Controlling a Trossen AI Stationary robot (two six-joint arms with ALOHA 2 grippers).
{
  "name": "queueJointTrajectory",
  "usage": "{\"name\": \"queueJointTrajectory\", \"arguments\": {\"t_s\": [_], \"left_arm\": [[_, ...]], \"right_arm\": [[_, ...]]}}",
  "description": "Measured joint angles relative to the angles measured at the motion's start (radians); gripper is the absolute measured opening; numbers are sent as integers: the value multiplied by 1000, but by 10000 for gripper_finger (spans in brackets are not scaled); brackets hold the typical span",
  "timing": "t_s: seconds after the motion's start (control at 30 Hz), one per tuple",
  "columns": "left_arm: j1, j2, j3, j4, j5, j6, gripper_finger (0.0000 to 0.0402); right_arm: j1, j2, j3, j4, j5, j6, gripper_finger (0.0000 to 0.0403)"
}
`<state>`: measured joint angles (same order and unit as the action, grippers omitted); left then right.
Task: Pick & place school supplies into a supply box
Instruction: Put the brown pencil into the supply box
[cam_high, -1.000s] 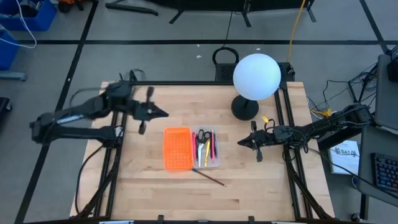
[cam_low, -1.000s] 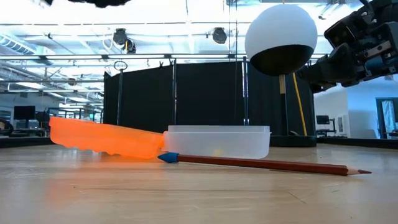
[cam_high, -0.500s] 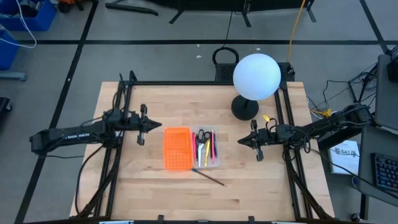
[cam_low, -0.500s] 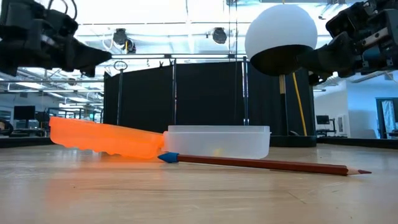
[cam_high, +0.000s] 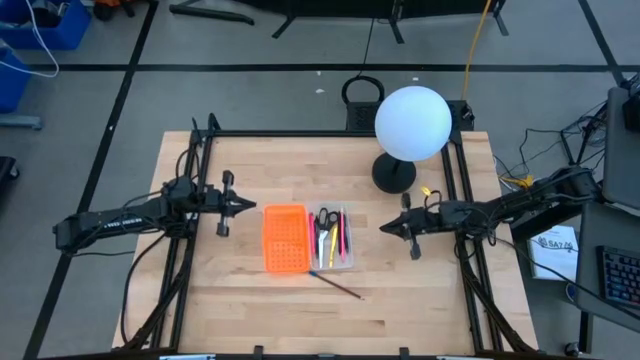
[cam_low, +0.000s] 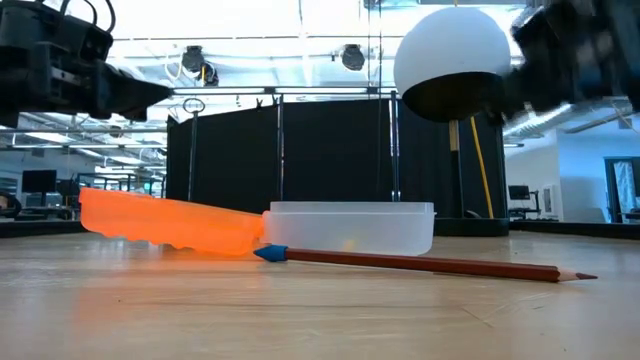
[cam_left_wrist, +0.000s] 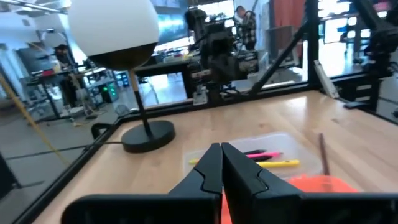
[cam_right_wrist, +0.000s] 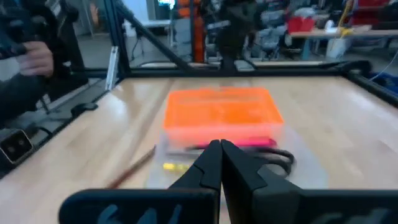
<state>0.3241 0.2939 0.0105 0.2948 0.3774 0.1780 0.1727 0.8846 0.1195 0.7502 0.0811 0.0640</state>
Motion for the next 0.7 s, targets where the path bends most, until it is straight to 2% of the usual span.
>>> {"name": "queueJointTrajectory", "arguments": {"t_s": [0.07, 0.13, 0.23, 0.33, 0.43, 0.53, 0.7], "left_arm": [[0, 0, 0, 0, -19, -1, 20], [0, 0, 0, 1, -31, 0, 26], [0, 0, 0, 6, -41, 0, 30], [0, 0, 0, 6, -45, -1, 28], [0, 0, 0, 7, -47, -5, 21], [0, 0, 0, 8, -47, -42, 12], [0, 0, 0, -8, -46, -110, 5]], "right_arm": [[35, 23, 124, -125, 6, -26, 0], [82, 73, 277, -302, 58, -46, 0], [148, 222, 524, -579, 173, -9, 0], [183, 403, 775, -802, 202, 89, 0], [202, 602, 983, -1013, 177, 201, 0], [217, 782, 1128, -1131, 123, 291, 0], [249, 955, 1219, -1168, 45, 432, 0]]}}
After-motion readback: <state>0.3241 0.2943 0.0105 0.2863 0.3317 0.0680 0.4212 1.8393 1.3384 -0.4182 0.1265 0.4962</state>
